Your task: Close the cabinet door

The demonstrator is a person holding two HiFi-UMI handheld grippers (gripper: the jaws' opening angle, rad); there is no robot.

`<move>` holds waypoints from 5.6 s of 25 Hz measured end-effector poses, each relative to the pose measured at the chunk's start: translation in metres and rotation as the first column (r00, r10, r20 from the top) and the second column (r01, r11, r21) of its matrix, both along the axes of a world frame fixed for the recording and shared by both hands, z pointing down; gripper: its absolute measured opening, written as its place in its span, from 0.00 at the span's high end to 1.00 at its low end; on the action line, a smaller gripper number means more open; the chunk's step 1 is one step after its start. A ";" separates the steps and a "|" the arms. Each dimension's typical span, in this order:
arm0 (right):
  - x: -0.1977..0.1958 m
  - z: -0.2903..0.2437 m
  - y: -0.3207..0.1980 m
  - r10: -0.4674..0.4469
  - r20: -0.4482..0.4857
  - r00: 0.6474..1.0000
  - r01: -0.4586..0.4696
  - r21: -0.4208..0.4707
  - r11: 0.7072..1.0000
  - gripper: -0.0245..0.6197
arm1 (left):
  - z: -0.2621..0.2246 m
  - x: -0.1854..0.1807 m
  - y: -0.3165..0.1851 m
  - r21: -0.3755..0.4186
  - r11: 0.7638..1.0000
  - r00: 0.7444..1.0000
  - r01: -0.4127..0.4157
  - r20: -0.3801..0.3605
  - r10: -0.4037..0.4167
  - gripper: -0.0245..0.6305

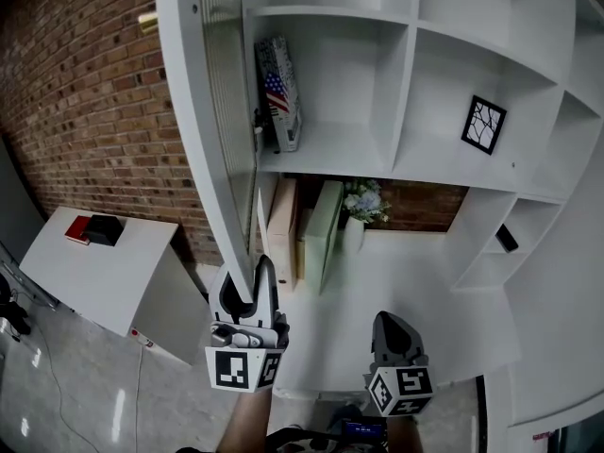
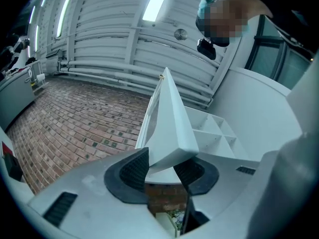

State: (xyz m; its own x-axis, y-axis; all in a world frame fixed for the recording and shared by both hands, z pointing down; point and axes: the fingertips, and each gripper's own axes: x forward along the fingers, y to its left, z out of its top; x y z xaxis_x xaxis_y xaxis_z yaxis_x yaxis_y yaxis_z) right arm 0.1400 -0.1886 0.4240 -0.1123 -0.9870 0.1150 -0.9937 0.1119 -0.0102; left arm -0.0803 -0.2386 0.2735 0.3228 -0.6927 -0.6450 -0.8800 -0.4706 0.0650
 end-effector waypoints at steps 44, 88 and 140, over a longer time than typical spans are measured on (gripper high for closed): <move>0.013 0.005 -0.009 -0.013 0.016 1.000 0.014 -0.016 1.000 0.96 | 0.010 0.113 0.005 -0.069 0.975 0.943 -0.212 0.248 0.223 0.48; 0.031 -0.136 -0.098 -0.092 -0.079 0.993 0.113 0.325 0.939 0.96 | 0.004 0.172 -0.099 -0.118 0.976 0.938 -0.182 0.276 0.209 0.88; 0.058 -0.139 -0.201 -0.235 -0.071 0.969 0.245 0.332 0.911 0.96 | 0.027 0.180 -0.167 -0.241 0.966 0.942 -0.091 0.294 0.162 0.94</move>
State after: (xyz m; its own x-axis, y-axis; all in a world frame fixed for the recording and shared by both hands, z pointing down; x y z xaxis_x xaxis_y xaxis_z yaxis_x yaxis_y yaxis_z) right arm 0.1979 -0.3898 0.2852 -0.3521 -0.9117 -0.2118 -0.9358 0.3385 0.0984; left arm 0.1000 -0.4055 0.3003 0.5756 -0.7459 -0.3351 -0.8069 -0.5845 -0.0851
